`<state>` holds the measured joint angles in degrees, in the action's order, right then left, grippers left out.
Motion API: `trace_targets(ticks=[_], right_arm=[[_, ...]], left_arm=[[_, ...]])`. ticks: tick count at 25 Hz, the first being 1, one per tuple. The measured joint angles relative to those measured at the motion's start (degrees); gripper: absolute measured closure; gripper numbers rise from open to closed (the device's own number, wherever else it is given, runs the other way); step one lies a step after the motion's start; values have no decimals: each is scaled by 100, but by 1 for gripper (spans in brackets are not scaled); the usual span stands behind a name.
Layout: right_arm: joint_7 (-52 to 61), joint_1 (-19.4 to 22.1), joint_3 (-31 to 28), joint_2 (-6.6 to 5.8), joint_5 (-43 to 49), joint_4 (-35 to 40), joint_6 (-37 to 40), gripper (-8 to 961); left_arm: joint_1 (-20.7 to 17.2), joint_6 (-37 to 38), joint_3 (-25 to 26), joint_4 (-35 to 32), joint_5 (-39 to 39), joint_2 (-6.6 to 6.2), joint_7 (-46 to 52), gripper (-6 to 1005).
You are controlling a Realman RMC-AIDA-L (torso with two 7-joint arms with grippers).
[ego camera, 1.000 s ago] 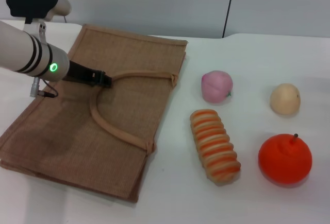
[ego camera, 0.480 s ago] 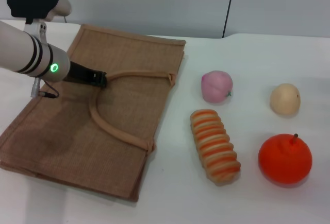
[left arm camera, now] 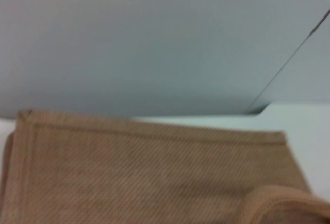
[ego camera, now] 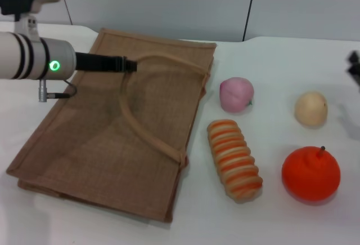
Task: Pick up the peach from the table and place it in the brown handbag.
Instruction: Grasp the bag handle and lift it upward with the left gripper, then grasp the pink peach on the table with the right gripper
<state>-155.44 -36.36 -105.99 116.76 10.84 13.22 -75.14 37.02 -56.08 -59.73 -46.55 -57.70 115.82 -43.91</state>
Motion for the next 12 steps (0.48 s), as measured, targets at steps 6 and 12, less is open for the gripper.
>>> trace_targets(ticks=[6,12], right_arm=[[-23,-156,446,-3,1078,-369,65,149],[-26,-652,468,30,2040,-387,683,158]], left_arm=[[-276,-455,542,84,-1402,-29,-1081,874],[-329,-1297,1736,712,-2293,-38,-2237,876]])
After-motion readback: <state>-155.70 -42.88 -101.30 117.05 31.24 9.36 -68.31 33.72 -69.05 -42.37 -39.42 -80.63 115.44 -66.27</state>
